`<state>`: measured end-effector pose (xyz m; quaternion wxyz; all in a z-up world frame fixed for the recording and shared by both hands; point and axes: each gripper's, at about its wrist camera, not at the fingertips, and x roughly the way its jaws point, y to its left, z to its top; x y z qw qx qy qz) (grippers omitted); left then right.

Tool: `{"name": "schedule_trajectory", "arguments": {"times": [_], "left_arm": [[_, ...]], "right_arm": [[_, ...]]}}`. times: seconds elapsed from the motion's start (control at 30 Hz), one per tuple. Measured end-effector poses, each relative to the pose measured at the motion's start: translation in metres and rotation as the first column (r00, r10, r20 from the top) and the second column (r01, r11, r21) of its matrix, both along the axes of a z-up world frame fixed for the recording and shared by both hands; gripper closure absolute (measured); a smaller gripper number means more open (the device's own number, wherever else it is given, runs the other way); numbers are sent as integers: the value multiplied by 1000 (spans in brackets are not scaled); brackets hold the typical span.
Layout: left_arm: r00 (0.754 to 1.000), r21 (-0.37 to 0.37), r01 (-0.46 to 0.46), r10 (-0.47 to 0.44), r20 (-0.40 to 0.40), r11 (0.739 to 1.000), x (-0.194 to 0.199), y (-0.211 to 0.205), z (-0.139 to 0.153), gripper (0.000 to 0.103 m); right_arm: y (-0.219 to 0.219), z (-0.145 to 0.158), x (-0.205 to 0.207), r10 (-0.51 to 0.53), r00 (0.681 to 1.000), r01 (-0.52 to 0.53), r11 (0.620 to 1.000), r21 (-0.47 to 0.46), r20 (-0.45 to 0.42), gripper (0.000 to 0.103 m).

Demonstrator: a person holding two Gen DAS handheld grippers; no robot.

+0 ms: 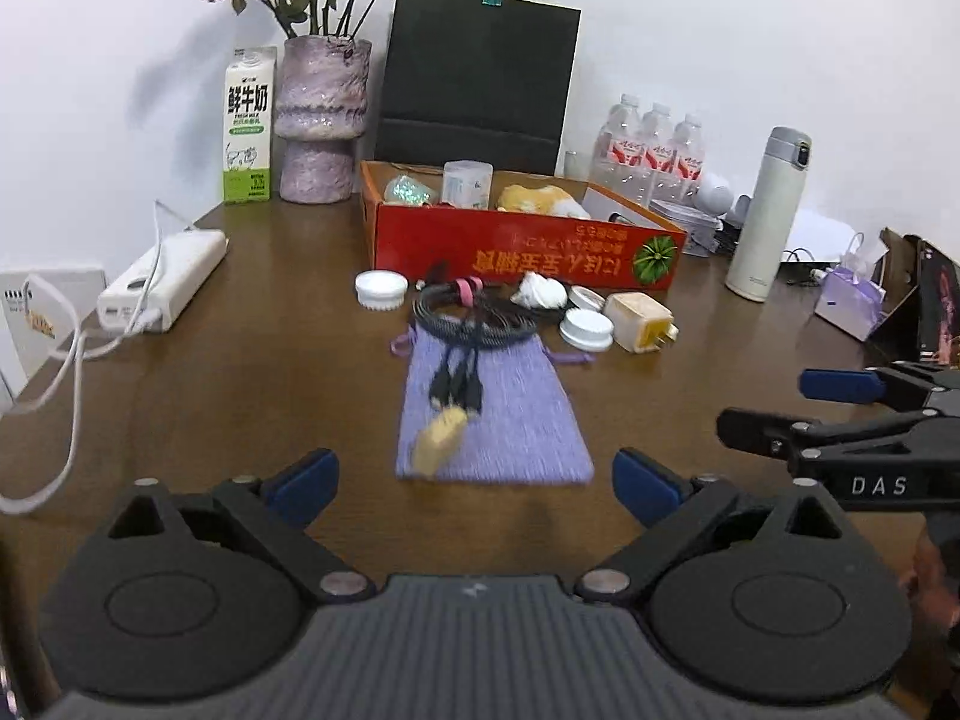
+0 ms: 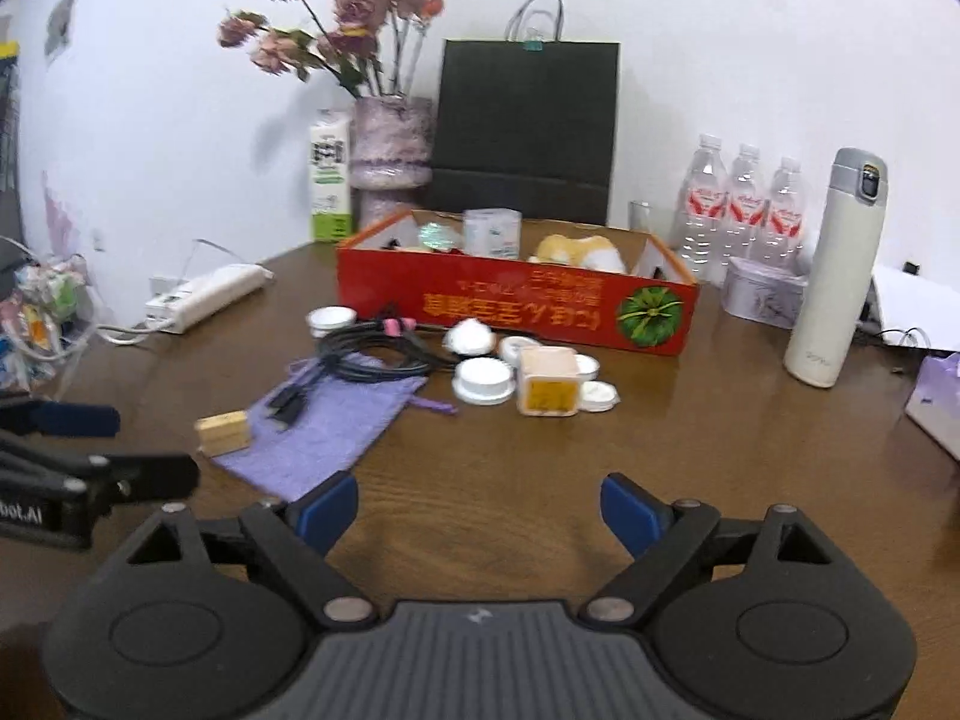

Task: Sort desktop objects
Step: 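Grasp the small yellow block with left gripper while right gripper grasps the white plug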

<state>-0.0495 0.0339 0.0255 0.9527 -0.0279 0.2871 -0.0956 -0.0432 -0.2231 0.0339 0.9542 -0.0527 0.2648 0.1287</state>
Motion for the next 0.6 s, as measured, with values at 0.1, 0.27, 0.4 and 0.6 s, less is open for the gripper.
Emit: {"name": "schedule_trajectory", "arguments": {"times": [0.1, 0.27, 0.4, 0.6], "left_arm": [[1000, 13, -4, 4, -11, 1000, 15, 1, -1, 9], [999, 13, 23, -22, -49, 1000, 33, 5, -5, 27], [995, 4, 36, -36, -91, 999, 44, 5, -14, 63], [995, -23, 46, -48, -91, 999, 41, 9, -12, 91]], "right_arm": [[-5, 2, 23, -29, 999, 29, 999, 30, -22, 20], [-1, 8, 85, -32, 998, 31, 999, -22, -46, 33], [4, 1, 135, -30, 995, 28, 999, -27, -90, 36], [1, -13, 161, -18, 985, 22, 1000, 22, -171, 66]]}}
